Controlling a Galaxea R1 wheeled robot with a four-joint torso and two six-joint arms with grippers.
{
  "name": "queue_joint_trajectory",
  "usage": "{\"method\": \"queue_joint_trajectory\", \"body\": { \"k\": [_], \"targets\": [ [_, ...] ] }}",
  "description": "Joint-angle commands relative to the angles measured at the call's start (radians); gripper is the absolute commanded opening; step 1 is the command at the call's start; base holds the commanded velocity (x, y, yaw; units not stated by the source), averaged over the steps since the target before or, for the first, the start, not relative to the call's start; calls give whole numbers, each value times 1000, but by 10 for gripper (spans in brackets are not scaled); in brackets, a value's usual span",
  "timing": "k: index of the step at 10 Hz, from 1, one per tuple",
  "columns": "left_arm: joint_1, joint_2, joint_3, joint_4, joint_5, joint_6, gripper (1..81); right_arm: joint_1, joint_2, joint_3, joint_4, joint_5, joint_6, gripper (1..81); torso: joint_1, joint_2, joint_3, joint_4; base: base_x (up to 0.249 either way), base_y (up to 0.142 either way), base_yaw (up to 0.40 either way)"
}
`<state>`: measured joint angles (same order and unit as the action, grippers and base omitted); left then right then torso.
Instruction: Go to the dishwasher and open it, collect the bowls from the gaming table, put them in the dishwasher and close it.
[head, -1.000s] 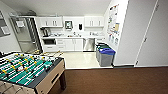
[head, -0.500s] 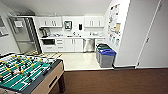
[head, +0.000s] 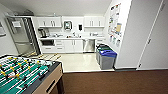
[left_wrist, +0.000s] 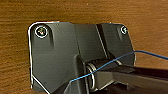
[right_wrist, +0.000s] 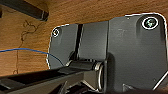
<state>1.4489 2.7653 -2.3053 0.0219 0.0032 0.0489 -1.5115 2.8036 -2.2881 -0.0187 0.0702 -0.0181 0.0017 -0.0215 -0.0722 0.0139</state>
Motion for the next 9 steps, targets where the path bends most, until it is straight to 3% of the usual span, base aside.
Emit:
{"method": "queue_joint_trajectory", "body": {
  "k": [1, 9],
  "targets": [
    [-52, -12, 9, -10, 55, 2, 811, 49, -13, 24, 2, -52, -3, 811, 0, 0, 0, 0, 157, 0, 0],
    [-52, -10, 9, -11, 54, 2, 811, 49, -14, 18, 2, -52, -3, 811, 0, 0, 0, 0, 157, 0, 0]
  ]
}}
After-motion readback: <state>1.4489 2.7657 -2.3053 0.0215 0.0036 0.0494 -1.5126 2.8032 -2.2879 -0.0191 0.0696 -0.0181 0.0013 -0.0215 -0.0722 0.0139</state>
